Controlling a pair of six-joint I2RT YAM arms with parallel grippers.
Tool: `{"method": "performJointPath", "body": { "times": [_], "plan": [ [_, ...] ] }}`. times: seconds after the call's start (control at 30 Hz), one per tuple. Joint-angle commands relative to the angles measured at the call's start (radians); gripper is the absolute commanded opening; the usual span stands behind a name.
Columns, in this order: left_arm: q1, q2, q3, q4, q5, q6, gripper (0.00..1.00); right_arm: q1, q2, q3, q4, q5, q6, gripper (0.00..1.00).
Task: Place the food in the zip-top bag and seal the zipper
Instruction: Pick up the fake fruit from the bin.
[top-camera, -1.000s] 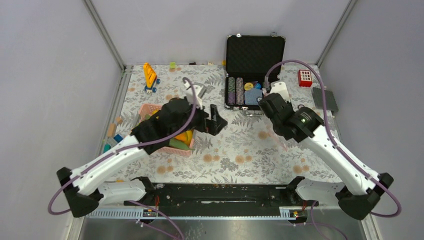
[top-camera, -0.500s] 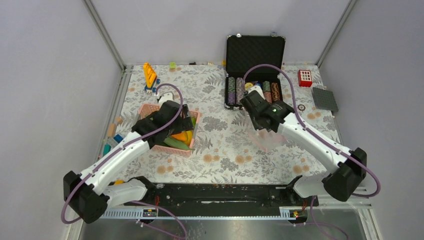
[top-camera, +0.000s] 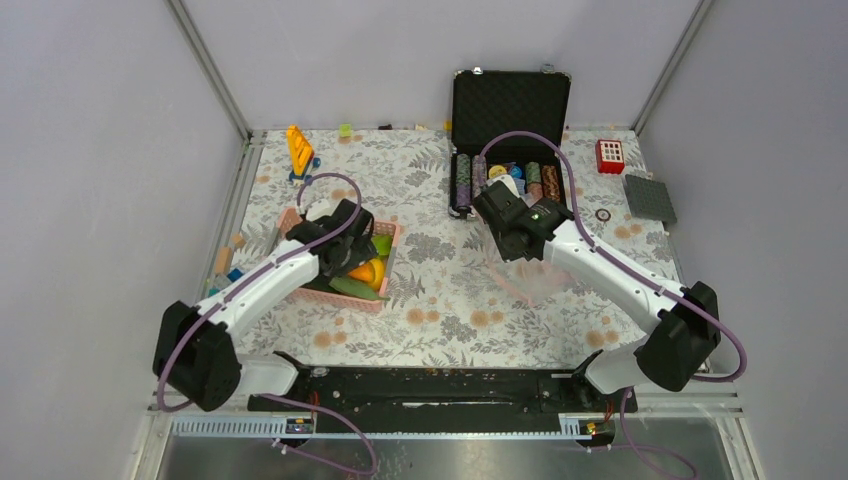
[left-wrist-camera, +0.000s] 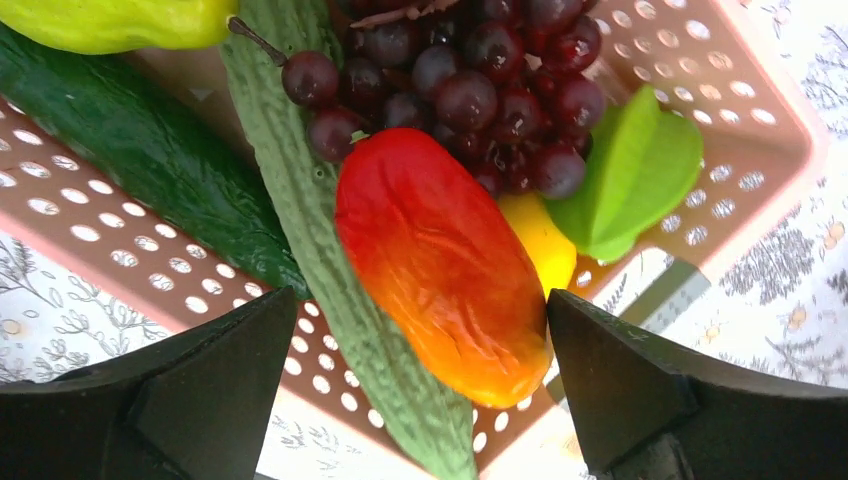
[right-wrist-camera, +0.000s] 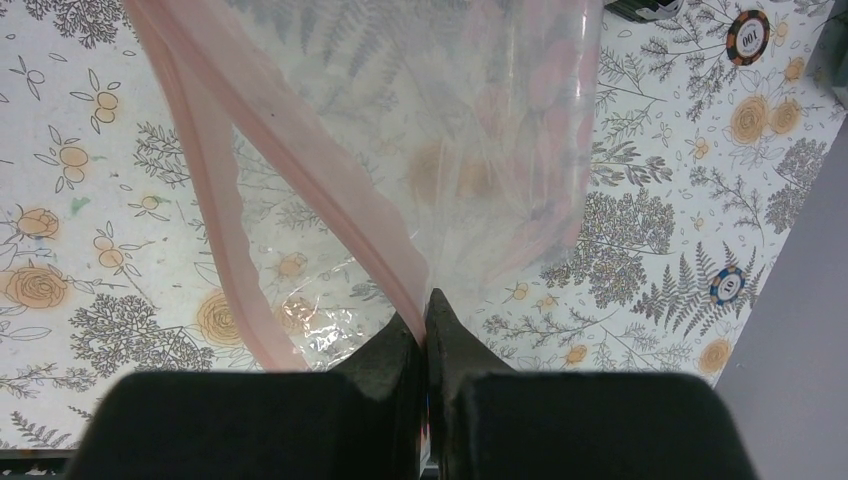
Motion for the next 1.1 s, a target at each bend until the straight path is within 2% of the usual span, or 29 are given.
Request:
{"method": "performJointPath", "body": {
  "times": [0.0, 0.07, 0.17, 0.33, 0.6, 0.7, 0.83, 0.97, 1.07],
  "plan": [
    [0.038, 0.052, 0.01, 0.08, 0.002, -0.105, 0.98, -0.002, -0.023, 0.002, 0.005, -0.002, 0.019, 0.0],
    [0.05, 0.063, 0.0, 0.119, 0.035, -0.11, 0.97, -0.003, -0.032, -0.004, 0.008, 0.001, 0.02, 0.0],
    [0.051, 0.075, -0.008, 0.129, 0.046, -0.119, 0.87, -0.003, -0.036, -0.003, 0.009, -0.001, 0.022, 0.0],
    [0.051, 0.068, -0.014, 0.143, 0.038, -0.103, 0.55, -0.002, -0.043, -0.009, 0.02, -0.006, 0.029, 0.0],
    [0.051, 0.011, -0.005, 0.167, 0.036, -0.049, 0.11, -0.003, -0.071, -0.028, 0.022, -0.028, 0.046, 0.0],
    [0.052, -0.049, -0.017, 0.169, 0.032, -0.032, 0.0, -0.003, -0.081, -0.036, 0.028, -0.029, 0.056, 0.0],
    [0.05, -0.159, -0.059, 0.235, 0.056, 0.047, 0.0, -0.003, -0.09, -0.034, 0.031, -0.035, 0.073, 0.0],
    [0.019, -0.302, -0.156, 0.503, 0.297, 0.239, 0.0, -0.004, -0.09, -0.023, 0.031, -0.076, 0.093, 0.0],
    [-0.091, -0.374, -0.212, 0.712, 0.434, 0.343, 0.0, -0.004, -0.091, -0.013, 0.03, -0.122, 0.106, 0.0]
  ]
}}
